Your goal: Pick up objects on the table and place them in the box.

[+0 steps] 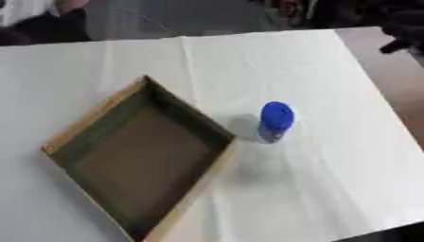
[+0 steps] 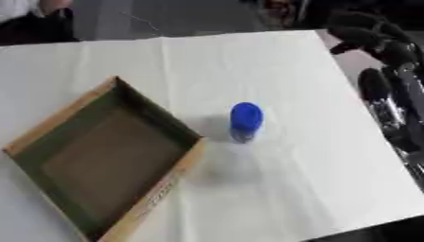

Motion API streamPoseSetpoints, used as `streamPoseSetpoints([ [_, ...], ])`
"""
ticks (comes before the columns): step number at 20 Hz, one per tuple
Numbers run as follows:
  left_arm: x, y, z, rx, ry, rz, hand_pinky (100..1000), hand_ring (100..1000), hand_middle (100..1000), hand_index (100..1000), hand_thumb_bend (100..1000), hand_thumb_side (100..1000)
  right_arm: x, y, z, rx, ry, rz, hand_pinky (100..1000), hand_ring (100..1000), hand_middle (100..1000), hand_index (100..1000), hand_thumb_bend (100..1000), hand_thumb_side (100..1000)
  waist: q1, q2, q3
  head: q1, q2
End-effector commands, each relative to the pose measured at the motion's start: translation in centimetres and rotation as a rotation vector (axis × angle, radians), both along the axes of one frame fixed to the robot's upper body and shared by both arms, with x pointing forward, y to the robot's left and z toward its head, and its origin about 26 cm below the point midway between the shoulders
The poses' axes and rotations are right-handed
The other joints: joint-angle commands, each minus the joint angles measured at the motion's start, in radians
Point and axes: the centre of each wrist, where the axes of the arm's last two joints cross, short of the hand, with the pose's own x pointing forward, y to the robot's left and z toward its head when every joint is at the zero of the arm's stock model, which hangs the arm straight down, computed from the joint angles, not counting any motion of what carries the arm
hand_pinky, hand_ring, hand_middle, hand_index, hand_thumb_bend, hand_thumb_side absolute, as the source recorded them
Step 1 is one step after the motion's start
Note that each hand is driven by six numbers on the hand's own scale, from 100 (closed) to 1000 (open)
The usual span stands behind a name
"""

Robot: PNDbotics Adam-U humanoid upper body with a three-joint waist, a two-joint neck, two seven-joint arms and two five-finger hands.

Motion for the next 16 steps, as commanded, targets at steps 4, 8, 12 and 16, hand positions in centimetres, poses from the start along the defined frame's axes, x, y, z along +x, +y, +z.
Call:
streamPoseSetpoints([
  [4,-0.2,0.1,0.7,0.029,-0.018,-0.009,594,762,971,879,100,807,-0.2,0.2,2.4,-0.139,-0.091,-0.024,726,821,876,857,236,1000,-0.001,-0.015,0.004,-0.055,0.007],
  [8,-0.2,0.0,0.8,0.032,-0.019,-0.014,594,762,971,879,100,807,-0.1,0.8,2.9,-0.159,-0.115,-0.020,690,788,858,845,234,1000,-0.001,-0.013,0.009,-0.060,0.005],
  [12,-0.1,-0.2,0.9,0.031,-0.023,-0.022,594,763,970,879,100,807,0.0,1.3,3.0,-0.182,-0.095,-0.010,690,782,853,841,216,1000,-0.003,-0.011,0.016,-0.058,0.007],
  [16,-0.1,-0.3,1.1,0.028,-0.029,-0.029,594,763,970,878,100,808,0.1,1.5,3.3,-0.206,-0.085,-0.012,694,782,851,842,198,1000,-0.004,-0.006,0.023,-0.055,0.001],
])
